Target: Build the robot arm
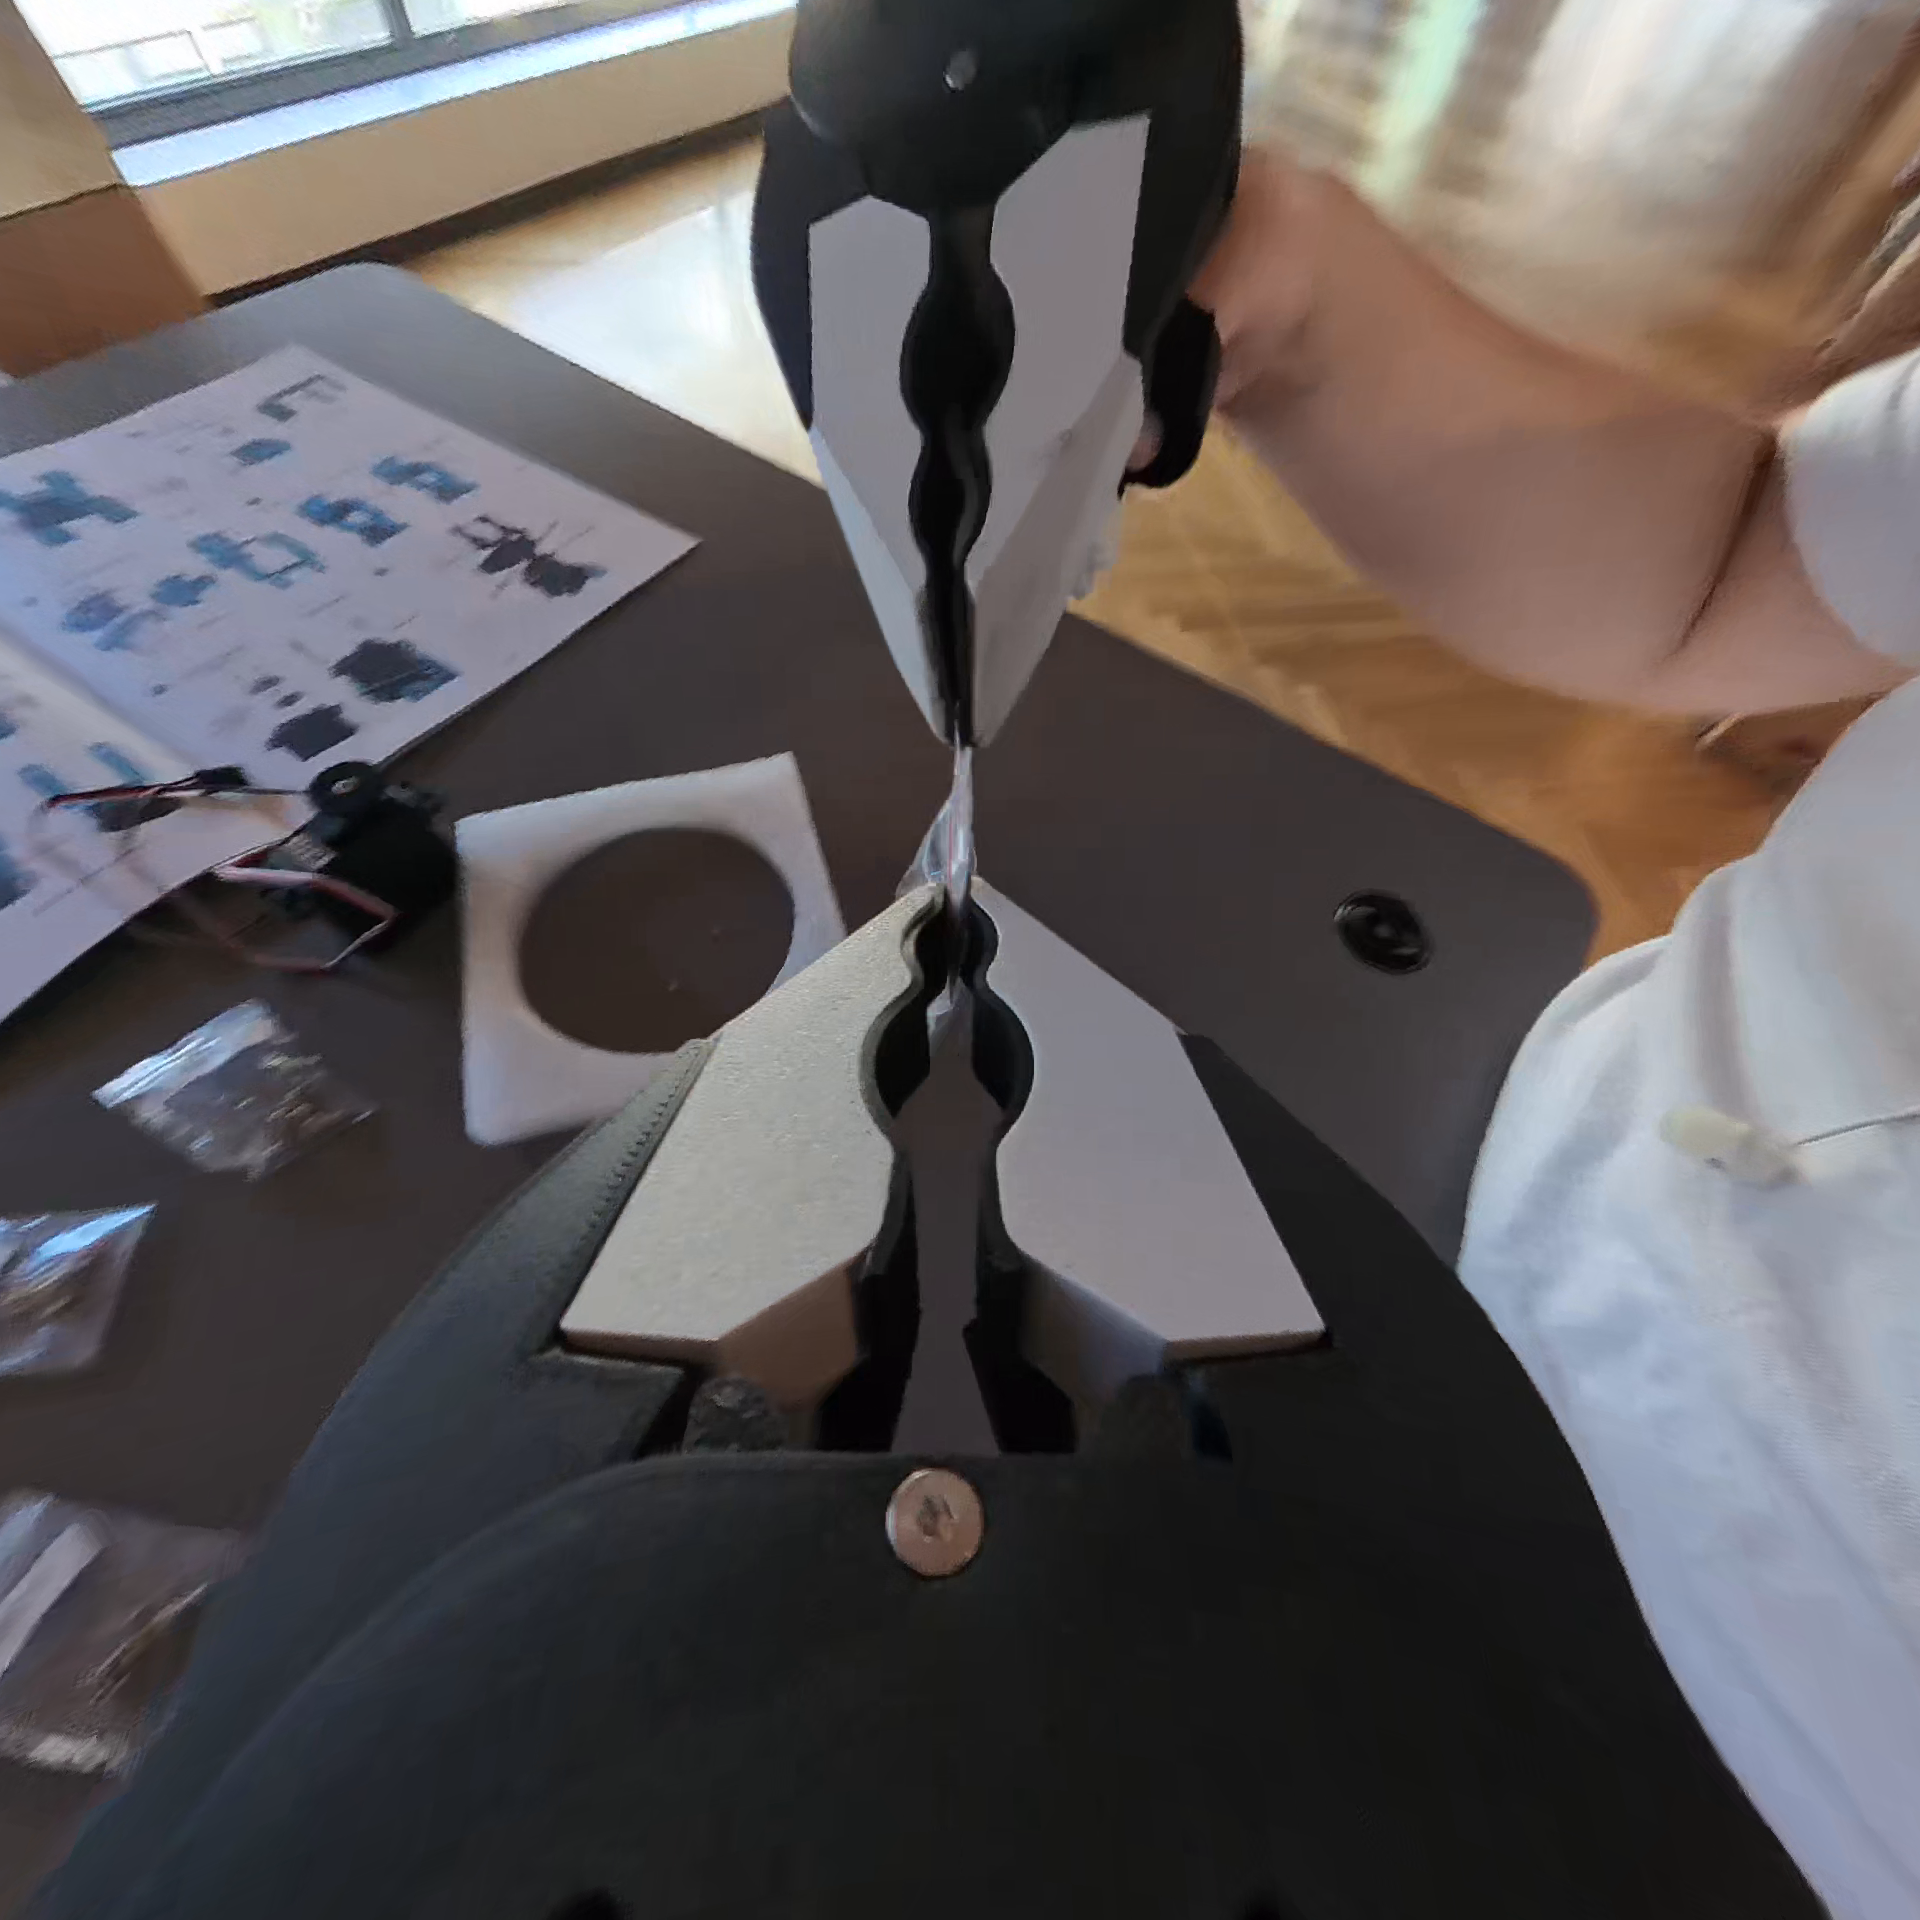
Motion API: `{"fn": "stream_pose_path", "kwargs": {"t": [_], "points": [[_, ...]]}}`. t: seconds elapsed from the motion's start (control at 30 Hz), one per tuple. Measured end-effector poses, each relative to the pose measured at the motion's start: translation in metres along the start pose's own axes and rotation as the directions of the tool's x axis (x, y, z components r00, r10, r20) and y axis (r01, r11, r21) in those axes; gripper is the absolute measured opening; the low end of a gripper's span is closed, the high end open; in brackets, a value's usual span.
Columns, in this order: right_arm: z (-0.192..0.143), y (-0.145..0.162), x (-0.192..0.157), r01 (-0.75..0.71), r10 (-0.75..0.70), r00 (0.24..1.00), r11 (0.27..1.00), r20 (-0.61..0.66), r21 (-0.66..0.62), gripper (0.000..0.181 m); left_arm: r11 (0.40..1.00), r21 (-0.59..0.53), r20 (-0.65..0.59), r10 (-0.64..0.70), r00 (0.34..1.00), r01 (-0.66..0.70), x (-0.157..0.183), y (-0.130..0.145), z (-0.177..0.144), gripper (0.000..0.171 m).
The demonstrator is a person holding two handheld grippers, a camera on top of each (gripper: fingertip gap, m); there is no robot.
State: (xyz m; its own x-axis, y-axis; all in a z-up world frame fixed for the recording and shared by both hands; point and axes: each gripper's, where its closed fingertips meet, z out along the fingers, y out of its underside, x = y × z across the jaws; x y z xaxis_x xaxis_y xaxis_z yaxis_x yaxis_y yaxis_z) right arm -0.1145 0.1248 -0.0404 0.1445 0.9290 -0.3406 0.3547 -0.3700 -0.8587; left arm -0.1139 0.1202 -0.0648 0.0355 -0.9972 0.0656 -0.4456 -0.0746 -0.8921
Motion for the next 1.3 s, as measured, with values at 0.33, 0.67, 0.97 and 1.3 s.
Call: {"fn": "stream_pose_path", "kwargs": {"t": [0.33, 0.67, 0.97, 1.3], "points": [[-0.007, 0.009, 0.003, 0.029, -0.023, 0.999, 0.984, -0.038, 0.176, 0.017, 0.997, 0.037, -0.092, -0.064, 0.994, 0.067, 0.002, -0.011, 0.016, 0.0], [-0.015, 0.012, 0.014, -0.007, 0.004, 1.0, 0.971, 0.01, 0.238, 0.0, 0.99, 0.057, -0.135, -0.119, 0.984, 0.128, -0.006, -0.016, 0.023, 0.015], [-0.012, 0.021, 0.025, -0.012, 0.018, 1.0, 0.966, -0.022, 0.257, 0.0, 0.997, -0.003, -0.194, -0.076, 0.978, 0.077, -0.01, -0.016, 0.032, 0.008], [-0.018, 0.023, 0.031, -0.017, 0.023, 1.0, 0.961, -0.02, 0.275, 0.0, 0.998, -0.036, -0.22, -0.065, 0.973, 0.059, -0.016, -0.011, 0.034, 0.0]]}}
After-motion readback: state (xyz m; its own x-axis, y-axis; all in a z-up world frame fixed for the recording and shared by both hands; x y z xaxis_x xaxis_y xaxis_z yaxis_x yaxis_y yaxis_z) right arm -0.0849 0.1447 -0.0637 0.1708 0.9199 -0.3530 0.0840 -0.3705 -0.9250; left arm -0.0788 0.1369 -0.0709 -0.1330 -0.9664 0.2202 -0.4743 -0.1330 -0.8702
